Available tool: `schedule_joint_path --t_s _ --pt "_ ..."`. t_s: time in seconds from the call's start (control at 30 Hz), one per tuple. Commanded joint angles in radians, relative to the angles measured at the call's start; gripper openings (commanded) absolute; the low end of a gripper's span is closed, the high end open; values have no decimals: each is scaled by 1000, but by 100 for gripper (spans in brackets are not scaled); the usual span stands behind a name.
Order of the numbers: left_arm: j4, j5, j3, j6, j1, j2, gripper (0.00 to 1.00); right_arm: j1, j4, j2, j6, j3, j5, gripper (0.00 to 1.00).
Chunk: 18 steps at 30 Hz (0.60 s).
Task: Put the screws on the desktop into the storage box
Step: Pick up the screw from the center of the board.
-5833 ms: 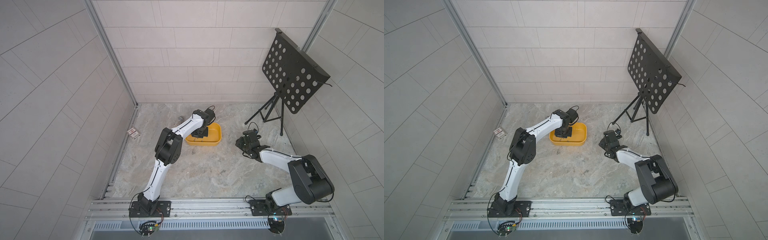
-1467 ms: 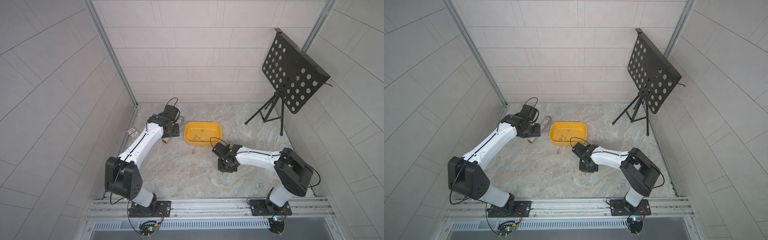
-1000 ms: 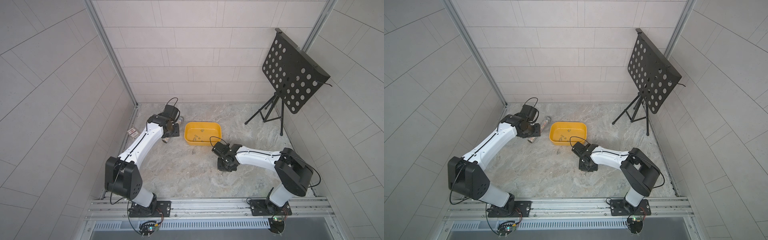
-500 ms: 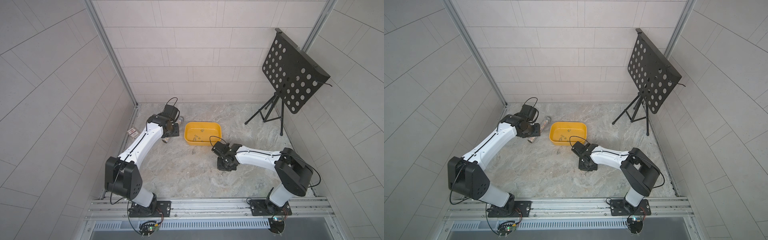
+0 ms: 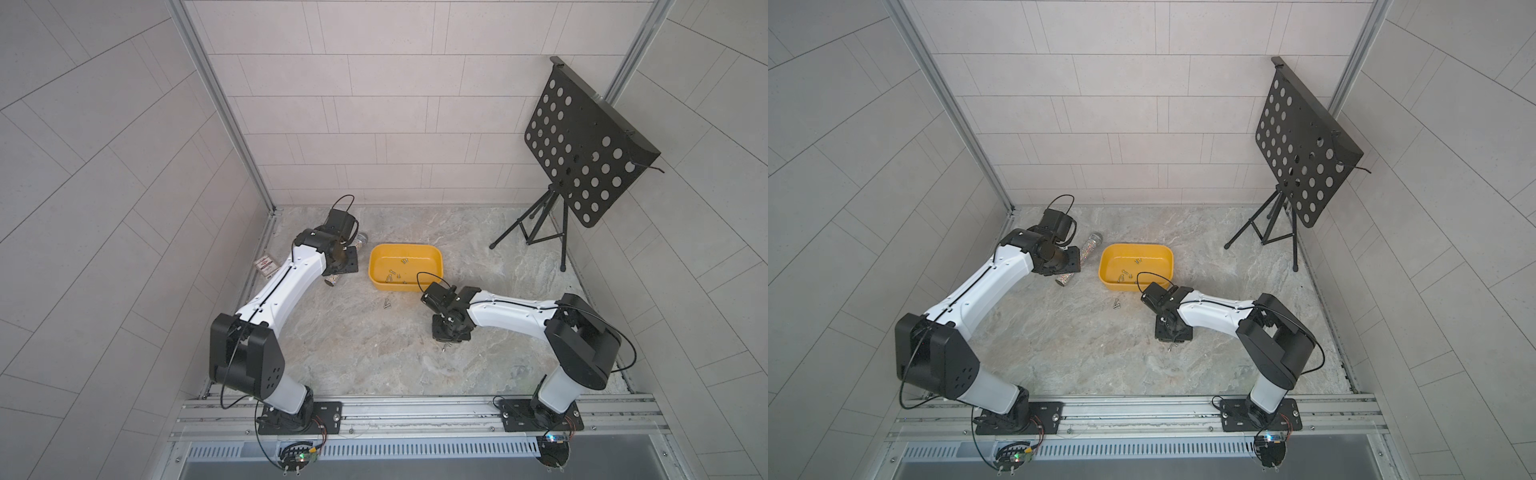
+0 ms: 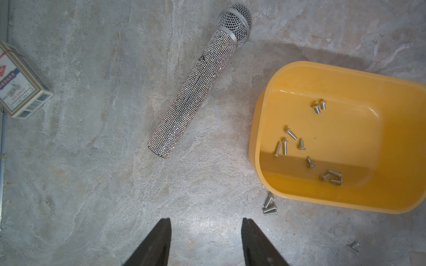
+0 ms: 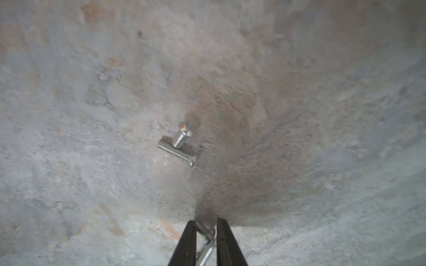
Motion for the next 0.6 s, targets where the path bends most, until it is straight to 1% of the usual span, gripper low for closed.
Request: schedule_joint_path --t_s 0.0,0.37,0.57 --pt "-3 2 -13 -2 8 8 56 8 -45 41 -27 18 5 24" --pt "-4 1 -13 -4 7 7 56 22 -68 86 -50 57 13 23" --pt "-3 1 -14 -2 8 7 56 25 -69 101 -57 71 10 17"
